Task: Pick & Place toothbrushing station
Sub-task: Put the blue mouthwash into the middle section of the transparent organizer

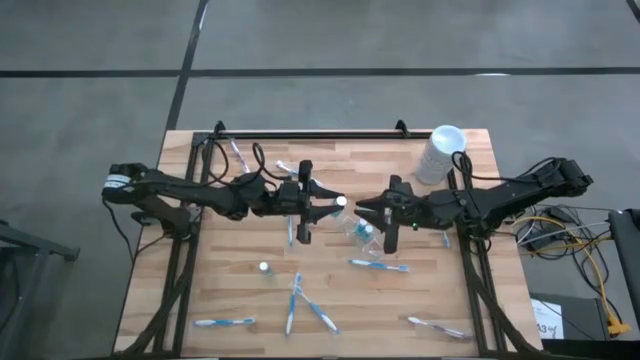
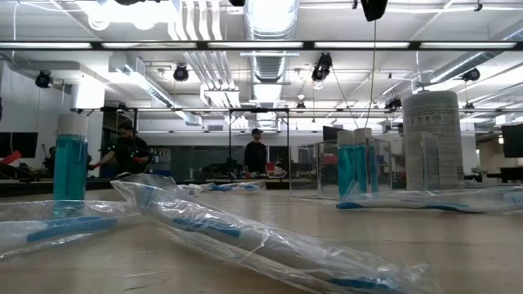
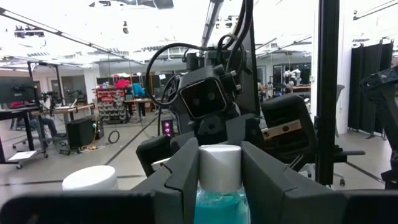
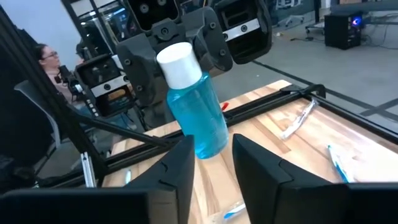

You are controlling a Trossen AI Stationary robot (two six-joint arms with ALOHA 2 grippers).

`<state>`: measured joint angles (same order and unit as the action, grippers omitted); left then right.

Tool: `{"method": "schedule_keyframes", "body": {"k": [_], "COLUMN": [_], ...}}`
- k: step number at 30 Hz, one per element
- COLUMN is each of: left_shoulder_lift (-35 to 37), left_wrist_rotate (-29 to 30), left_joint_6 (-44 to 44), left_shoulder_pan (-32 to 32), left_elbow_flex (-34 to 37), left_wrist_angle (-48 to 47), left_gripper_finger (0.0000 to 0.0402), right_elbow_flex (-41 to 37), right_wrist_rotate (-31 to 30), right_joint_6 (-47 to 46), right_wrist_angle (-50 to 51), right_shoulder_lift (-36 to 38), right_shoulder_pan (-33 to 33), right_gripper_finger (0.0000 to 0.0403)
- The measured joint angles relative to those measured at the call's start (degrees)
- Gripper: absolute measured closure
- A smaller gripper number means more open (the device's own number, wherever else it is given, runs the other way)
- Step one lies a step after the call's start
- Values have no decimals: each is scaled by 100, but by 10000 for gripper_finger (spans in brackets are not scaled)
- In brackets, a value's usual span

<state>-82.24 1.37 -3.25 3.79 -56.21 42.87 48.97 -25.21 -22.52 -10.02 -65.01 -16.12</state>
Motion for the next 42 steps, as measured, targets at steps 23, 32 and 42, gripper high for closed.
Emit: {"method": "schedule_keyframes", "body": {"k": [23,32,42], "left_shoulder_lift": [0,0,0], "left_wrist_rotate": [-27,188,982], "left_joint_6": [54,62,-269], "left_shoulder_pan": [-2,1,-3], "left_elbow_flex": [-82,-208,-183], "left_wrist_angle": [14,104,110], "left_gripper_finger": [296,296,296], "right_elbow_flex": [0,0,59], "right_wrist_rotate": [-26,-59,-1525], "right_joint_6": [-22,-162,323], "right_wrist_angle": [33,-2,-542], "right_shoulder_lift": [-4,-262,-936], "right_shoulder_pan": [0,0,-12], "right_gripper_finger": [147,138,155]}}
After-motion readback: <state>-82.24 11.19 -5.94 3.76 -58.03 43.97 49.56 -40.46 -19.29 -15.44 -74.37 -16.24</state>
